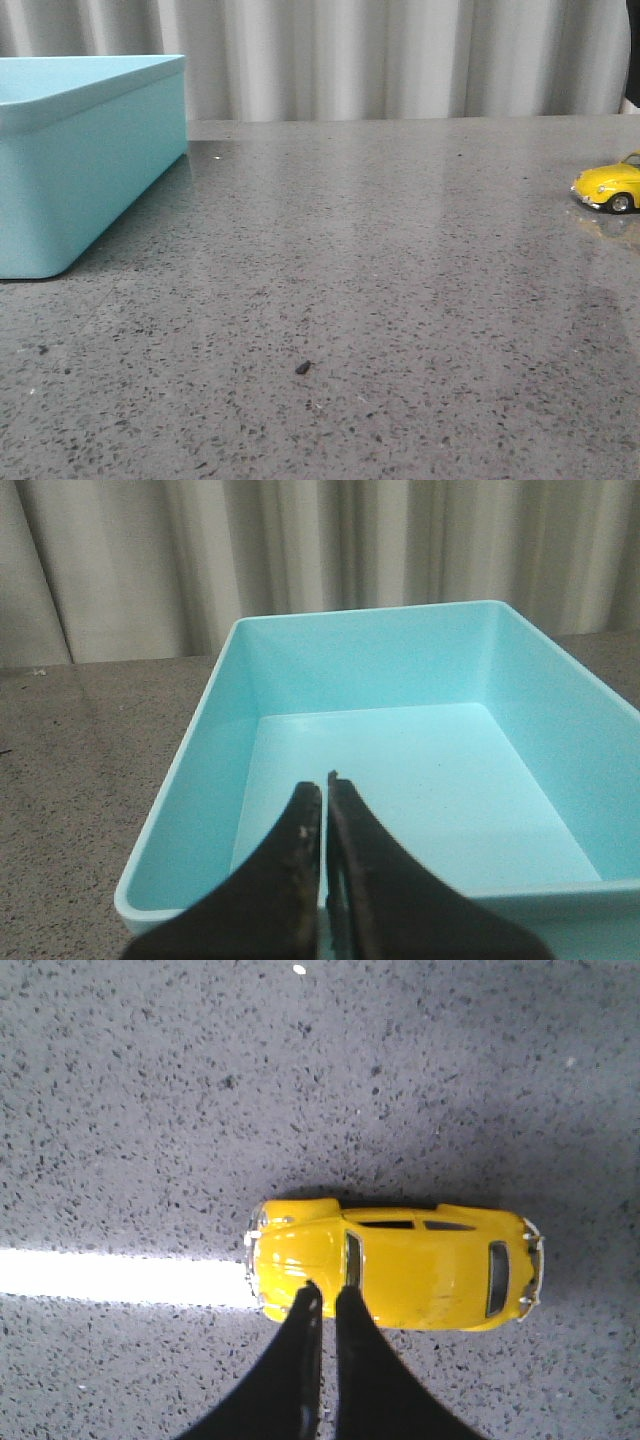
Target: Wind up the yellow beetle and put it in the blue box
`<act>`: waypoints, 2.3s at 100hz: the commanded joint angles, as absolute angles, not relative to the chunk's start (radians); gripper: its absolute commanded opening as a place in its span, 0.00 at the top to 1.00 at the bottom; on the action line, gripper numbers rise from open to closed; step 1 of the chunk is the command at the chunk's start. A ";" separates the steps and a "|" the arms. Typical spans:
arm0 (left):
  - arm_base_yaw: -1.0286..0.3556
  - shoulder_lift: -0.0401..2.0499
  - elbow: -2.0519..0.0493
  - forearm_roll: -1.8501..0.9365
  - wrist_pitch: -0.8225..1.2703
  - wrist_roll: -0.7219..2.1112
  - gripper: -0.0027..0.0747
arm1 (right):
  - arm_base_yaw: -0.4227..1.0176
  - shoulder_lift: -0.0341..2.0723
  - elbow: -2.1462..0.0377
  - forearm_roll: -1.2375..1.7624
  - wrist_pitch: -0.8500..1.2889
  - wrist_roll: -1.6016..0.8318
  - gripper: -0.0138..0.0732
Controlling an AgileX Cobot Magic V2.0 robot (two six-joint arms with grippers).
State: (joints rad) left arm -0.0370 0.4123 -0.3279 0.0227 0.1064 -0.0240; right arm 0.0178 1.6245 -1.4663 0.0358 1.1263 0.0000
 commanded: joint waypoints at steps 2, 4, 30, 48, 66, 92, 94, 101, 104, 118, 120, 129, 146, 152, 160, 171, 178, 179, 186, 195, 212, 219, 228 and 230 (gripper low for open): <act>-0.043 0.422 -0.365 0.022 0.023 -0.032 0.99 | 0.016 1.613 -1.499 0.035 1.136 -0.010 0.90; -0.043 0.422 -0.365 0.022 0.023 -0.032 0.99 | 0.016 1.620 -1.499 0.035 1.140 -0.010 0.90; -0.043 0.422 -0.365 0.022 0.023 -0.032 0.99 | 0.016 1.636 -1.499 0.029 1.131 -0.010 0.90; -0.043 0.422 -0.365 0.022 0.009 -0.032 0.99 | 0.016 1.652 -1.499 0.012 1.133 -0.010 0.90; -0.043 0.422 -0.365 0.022 -0.020 -0.032 0.99 | 0.012 1.661 -1.499 0.000 1.130 -0.010 0.90; -0.043 0.422 -0.365 0.022 -0.020 -0.032 0.99 | 0.010 1.661 -1.499 -0.039 1.126 -0.006 0.90; -0.043 0.422 -0.365 0.022 -0.020 -0.032 0.99 | 0.010 1.661 -1.499 -0.042 1.126 0.000 0.90; -0.043 0.422 -0.365 0.022 -0.020 -0.032 0.99 | 0.010 1.661 -1.499 -0.042 1.120 0.000 0.90; -0.043 0.422 -0.365 0.022 -0.020 -0.032 0.99 | 0.010 1.661 -1.499 -0.044 1.119 0.000 0.90; -0.043 0.422 -0.365 0.022 -0.020 -0.032 0.99 | 0.010 1.661 -1.499 -0.059 1.118 0.000 0.90; -0.043 0.422 -0.365 0.022 -0.020 -0.032 0.99 | 0.010 1.663 -1.499 -0.062 1.118 0.000 0.90; -0.043 0.422 -0.365 0.022 -0.020 -0.032 0.99 | 0.010 1.674 -1.499 -0.072 1.118 0.006 0.90; -0.043 0.422 -0.365 0.022 -0.020 -0.032 0.99 | 0.010 1.708 -1.499 -0.072 1.131 0.006 0.90; -0.043 0.422 -0.365 0.022 -0.020 -0.032 0.99 | 0.010 1.713 -1.499 -0.072 1.133 0.006 0.90; -0.043 0.422 -0.365 0.022 -0.020 -0.032 0.99 | 0.010 1.713 -1.499 -0.079 1.129 0.006 0.90; -0.043 0.422 -0.365 0.022 -0.020 -0.032 0.99 | -0.010 1.713 -1.499 -0.088 1.129 0.006 0.90; -0.043 0.422 -0.365 0.022 -0.020 -0.032 0.99 | -0.033 1.713 -1.499 -0.088 1.131 0.006 0.90; -0.043 0.422 -0.365 0.022 -0.020 -0.032 0.99 | -0.036 1.713 -1.499 -0.088 1.131 0.006 0.90; -0.043 0.422 -0.365 0.022 -0.020 -0.032 0.99 | -0.061 1.713 -1.499 -0.088 1.131 0.006 0.90; -0.043 0.422 -0.365 0.022 -0.020 -0.032 0.99 | -0.090 1.713 -1.499 -0.088 1.127 0.006 0.90; -0.043 0.422 -0.365 0.022 -0.020 -0.032 0.99 | -0.127 1.713 -1.481 -0.131 1.121 0.006 0.90; -0.043 0.422 -0.365 0.022 -0.020 -0.032 0.99 | -0.149 1.713 -1.464 -0.133 1.108 0.006 0.90; -0.043 0.422 -0.365 0.022 -0.020 -0.032 0.99 | -0.177 1.714 -1.442 -0.136 1.088 0.006 0.90; -0.043 0.422 -0.365 0.022 -0.020 -0.032 0.99 | -0.187 1.715 -1.439 -0.138 1.084 0.006 0.90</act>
State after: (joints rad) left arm -0.0370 0.4123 -0.3279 0.0227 0.0604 -0.0240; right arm -0.1526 1.7303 -1.4525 -0.1114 1.1156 0.0062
